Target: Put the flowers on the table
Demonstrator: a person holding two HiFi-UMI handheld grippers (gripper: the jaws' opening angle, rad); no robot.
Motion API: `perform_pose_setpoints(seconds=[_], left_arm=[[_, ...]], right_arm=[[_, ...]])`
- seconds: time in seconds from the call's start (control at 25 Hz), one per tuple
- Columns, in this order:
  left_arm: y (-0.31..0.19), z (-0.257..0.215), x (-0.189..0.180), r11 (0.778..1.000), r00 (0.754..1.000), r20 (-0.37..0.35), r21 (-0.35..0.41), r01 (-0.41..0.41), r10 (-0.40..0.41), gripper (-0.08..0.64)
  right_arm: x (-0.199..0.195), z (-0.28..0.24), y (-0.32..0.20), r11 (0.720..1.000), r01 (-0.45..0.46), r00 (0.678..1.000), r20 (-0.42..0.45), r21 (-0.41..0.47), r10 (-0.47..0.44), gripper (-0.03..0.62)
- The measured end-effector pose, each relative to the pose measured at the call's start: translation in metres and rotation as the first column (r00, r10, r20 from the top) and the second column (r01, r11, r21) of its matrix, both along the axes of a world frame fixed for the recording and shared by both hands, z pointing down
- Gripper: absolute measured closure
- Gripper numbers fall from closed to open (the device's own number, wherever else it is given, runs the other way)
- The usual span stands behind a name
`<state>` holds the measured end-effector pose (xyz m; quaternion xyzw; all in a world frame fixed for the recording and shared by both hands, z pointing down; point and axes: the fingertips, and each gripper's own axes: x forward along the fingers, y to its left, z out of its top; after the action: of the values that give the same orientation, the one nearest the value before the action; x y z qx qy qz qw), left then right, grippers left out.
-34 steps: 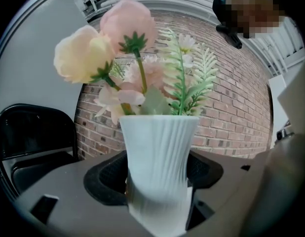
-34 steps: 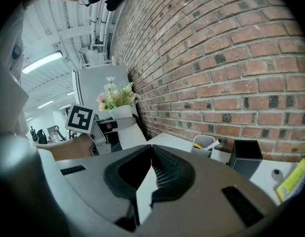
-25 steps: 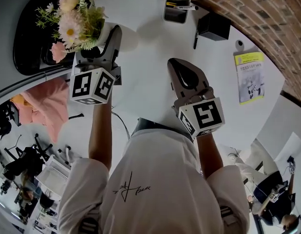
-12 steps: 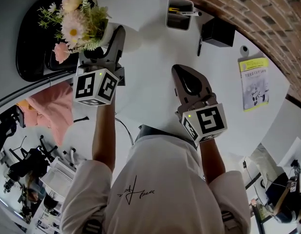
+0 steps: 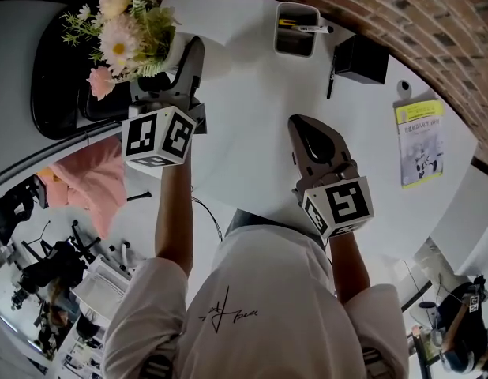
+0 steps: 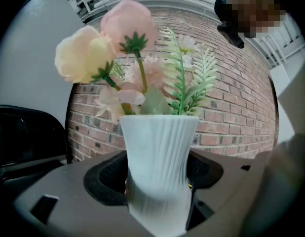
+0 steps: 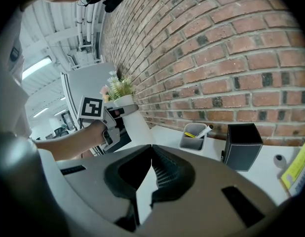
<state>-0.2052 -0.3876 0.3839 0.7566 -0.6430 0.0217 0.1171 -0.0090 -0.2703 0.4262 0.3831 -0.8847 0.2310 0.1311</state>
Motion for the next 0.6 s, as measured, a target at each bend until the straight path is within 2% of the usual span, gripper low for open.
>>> perform_pose_setpoints(seconds=[0.6], left_arm=[[-0.026, 0.007, 0.002, 1.000, 0.998, 0.055, 0.029, -0.013, 0.012, 0.216]], right_arm=[[-0.002, 0.020, 0.005, 0.999, 0.008, 1.000, -0.013, -0.031, -0.008, 0.568]])
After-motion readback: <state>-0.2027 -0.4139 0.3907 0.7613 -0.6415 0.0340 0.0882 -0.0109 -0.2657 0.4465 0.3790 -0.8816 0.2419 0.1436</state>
